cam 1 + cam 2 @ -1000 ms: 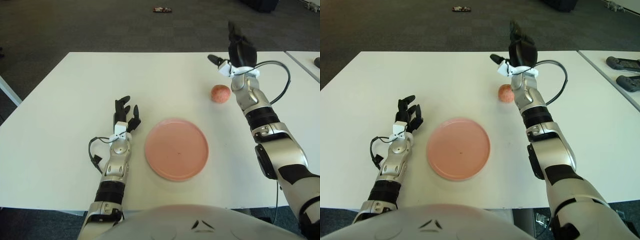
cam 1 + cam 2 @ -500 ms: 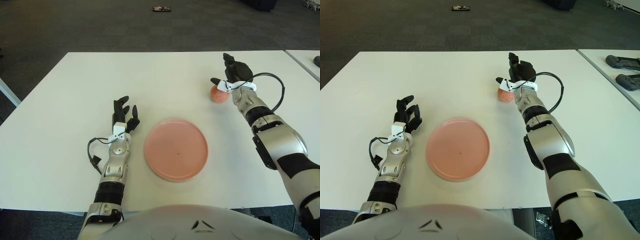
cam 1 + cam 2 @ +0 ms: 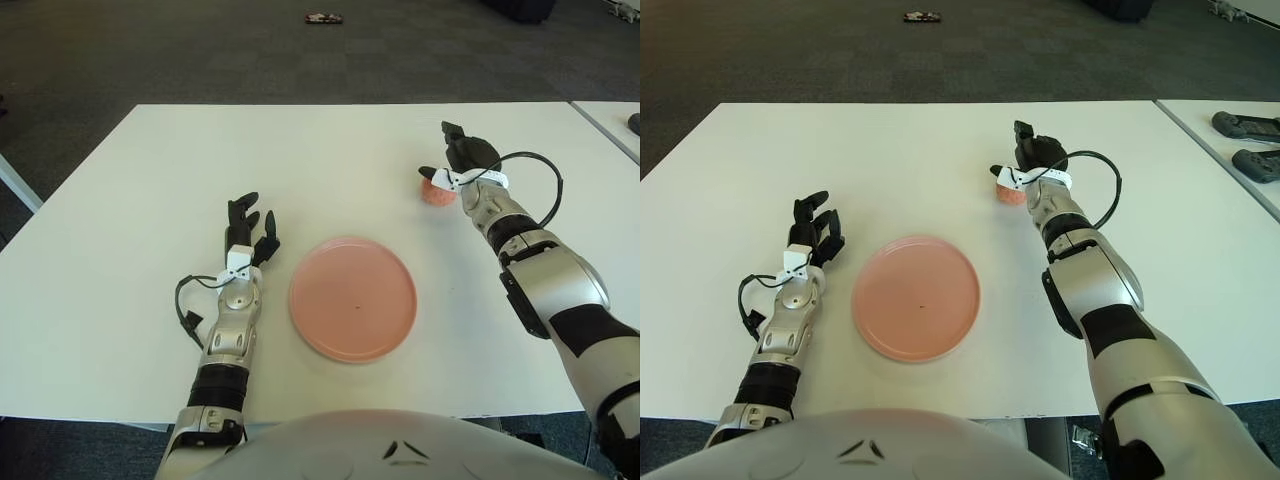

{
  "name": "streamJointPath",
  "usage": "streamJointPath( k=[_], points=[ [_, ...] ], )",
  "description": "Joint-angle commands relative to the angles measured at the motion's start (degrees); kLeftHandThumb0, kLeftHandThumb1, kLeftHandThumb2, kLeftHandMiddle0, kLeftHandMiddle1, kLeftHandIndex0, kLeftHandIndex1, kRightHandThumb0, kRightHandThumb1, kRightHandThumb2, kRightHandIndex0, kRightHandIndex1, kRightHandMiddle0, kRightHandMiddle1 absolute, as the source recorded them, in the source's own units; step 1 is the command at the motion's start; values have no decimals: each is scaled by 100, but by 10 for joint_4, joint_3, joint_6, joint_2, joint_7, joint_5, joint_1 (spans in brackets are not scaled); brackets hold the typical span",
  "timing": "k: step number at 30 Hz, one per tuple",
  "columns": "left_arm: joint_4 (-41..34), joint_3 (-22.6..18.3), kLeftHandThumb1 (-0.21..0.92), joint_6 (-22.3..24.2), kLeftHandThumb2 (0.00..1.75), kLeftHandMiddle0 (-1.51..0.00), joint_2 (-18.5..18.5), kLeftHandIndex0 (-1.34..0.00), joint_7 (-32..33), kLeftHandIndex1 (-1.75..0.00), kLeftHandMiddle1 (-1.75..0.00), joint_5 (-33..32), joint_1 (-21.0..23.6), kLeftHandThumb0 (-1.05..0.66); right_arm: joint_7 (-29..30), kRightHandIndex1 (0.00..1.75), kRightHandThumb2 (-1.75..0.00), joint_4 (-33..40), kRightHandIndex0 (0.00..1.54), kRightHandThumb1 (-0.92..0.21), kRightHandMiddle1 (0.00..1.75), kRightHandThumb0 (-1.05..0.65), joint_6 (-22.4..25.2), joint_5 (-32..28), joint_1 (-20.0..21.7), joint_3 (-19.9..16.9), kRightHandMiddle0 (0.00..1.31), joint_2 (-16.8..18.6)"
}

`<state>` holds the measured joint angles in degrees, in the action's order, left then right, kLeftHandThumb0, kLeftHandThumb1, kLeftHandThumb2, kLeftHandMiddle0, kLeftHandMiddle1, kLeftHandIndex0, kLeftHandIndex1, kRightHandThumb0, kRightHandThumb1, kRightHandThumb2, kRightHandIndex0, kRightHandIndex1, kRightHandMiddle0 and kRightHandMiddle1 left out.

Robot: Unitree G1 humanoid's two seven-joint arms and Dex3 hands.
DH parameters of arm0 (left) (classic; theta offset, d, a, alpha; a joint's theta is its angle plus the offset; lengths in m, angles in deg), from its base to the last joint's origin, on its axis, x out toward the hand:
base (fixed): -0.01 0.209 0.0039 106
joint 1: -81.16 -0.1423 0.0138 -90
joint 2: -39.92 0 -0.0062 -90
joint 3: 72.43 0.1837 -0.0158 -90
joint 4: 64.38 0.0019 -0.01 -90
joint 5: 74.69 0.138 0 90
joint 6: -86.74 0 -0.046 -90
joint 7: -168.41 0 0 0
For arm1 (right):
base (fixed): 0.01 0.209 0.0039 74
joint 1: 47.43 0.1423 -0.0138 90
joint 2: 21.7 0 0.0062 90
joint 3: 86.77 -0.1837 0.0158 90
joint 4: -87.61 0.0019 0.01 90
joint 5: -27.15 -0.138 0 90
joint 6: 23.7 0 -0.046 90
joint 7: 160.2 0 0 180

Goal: Put the apple into the plate.

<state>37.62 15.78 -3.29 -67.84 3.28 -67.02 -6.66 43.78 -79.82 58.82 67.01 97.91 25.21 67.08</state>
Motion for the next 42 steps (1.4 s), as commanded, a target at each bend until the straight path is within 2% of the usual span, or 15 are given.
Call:
streamJointPath(
  k=[1,15,23,33,42],
  points=[
    [2,-1,92,13,73,-25,4,0,1,-92,-62,5,-10,-83,-6,3,-67,-3,12,-92,23,-86,5,-4,13,3,0,-4],
    [4,-2,92,18,73,-27,4,0,4,-91,-61,8,-8,-83,-8,3,-67,-7,12,-92,22,-88,13,-4,7,9,0,-3],
    [-1,-1,92,16,73,-26,4,0,2,-91,-61,11,-11,-84,-16,3,-70,-12,14,-92,29,-89,25,6,-5,28,0,0],
    [-6,-1,92,21,74,-27,4,0,5,-90,-60,17,-14,-83,-34,3,-69,-18,14,-92,26,-83,42,11,-10,47,0,3],
    [-8,-5,92,21,74,-28,2,0,7,-92,-62,18,-14,-83,-30,3,-70,-21,15,-92,27,-81,55,22,-27,69,0,25]
  ],
)
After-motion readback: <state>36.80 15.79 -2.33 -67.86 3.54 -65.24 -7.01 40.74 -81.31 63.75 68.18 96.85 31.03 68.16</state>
